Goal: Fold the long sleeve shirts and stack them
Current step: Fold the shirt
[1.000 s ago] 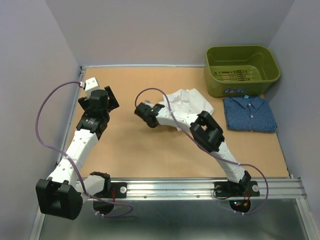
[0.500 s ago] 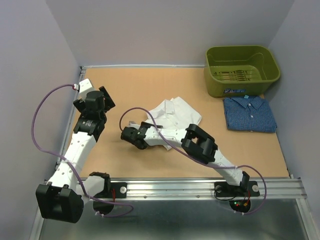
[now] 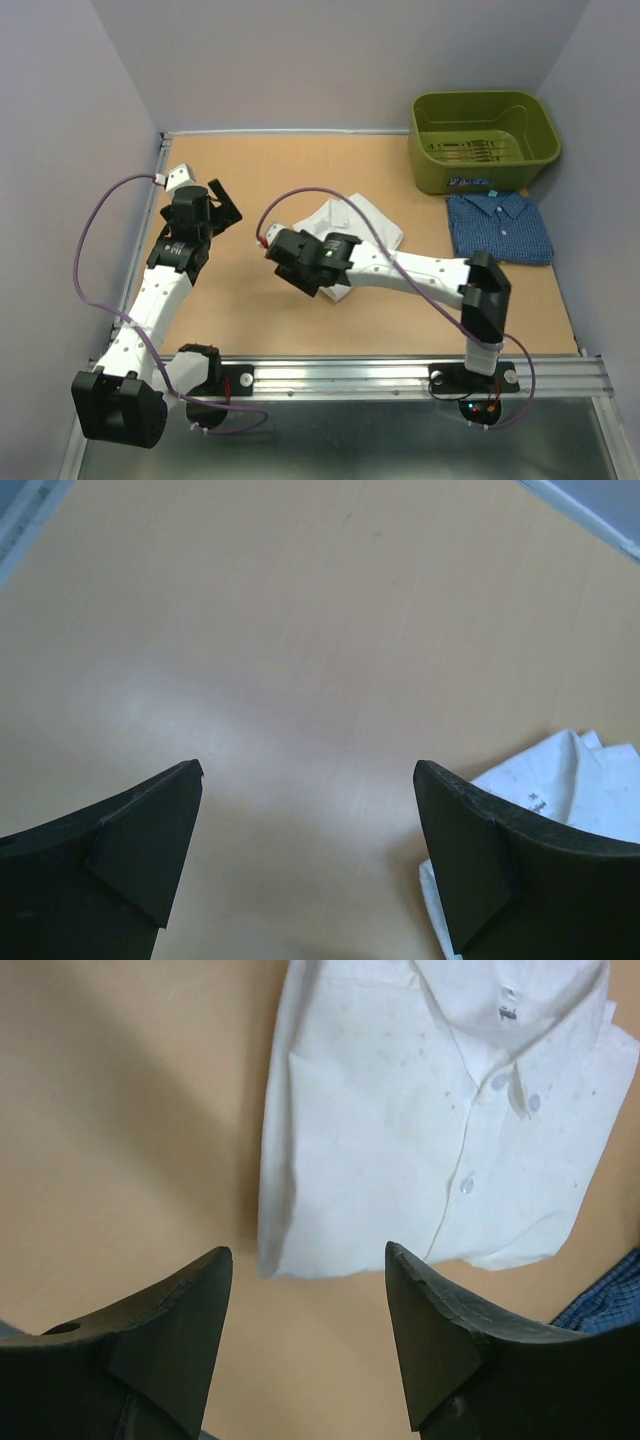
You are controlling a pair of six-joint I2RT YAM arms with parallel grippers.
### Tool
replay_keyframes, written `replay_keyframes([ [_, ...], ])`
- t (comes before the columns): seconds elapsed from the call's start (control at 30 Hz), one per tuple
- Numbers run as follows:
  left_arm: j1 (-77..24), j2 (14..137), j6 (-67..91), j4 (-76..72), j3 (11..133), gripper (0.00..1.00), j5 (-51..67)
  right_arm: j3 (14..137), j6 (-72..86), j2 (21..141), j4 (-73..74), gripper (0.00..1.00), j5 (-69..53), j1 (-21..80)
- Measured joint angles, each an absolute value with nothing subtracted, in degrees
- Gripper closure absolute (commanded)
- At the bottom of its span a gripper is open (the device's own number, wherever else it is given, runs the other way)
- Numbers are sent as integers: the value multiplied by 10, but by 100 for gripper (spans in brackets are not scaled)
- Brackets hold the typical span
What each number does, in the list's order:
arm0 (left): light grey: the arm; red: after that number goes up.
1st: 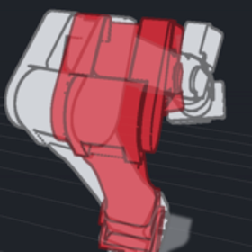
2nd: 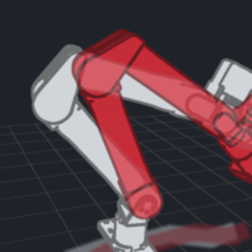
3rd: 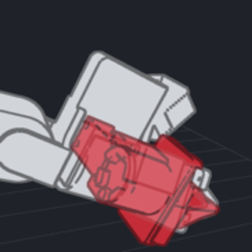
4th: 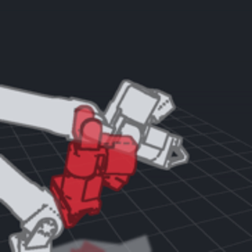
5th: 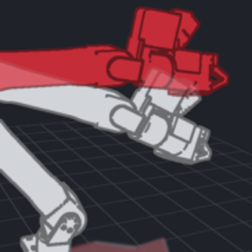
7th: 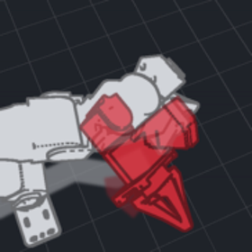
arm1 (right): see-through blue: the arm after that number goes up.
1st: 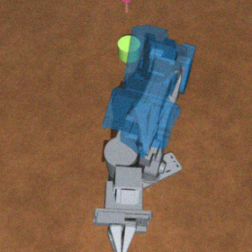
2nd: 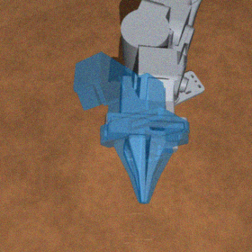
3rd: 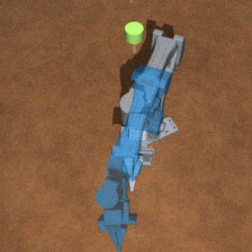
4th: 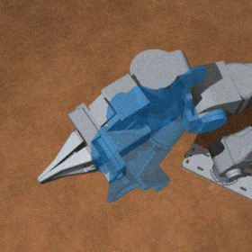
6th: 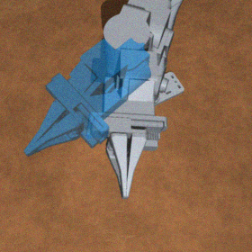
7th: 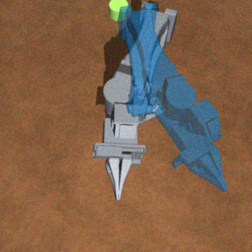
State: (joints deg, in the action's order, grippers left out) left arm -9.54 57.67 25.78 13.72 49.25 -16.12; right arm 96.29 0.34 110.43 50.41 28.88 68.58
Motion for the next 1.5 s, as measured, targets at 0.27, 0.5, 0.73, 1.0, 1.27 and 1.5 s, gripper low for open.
replay_keyframes([
  [0.27, -150, 595, 347, 122, 432, 2, -11, 792, 71, 911, 419, 22, 194, 512],
  [0.5, -278, 689, 433, 80, 391, 3, 25, 664, 134, 804, 318, 17, 143, 391],
  [0.73, -308, 769, 491, 18, 391, 18, 21, 590, 172, 773, 225, 17, 71, 347],
  [1.0, -308, 814, 536, -56, 363, 39, 14, 543, 206, 775, 154, 18, -7, 307],
  [1.27, -302, 849, 551, -110, 338, 100, 15, 521, 228, 781, 84, 19, -60, 290],
  [1.5, -228, 838, 519, -139, 309, 100, 60, 515, 272, 813, 36, 26, -145, 232],
])
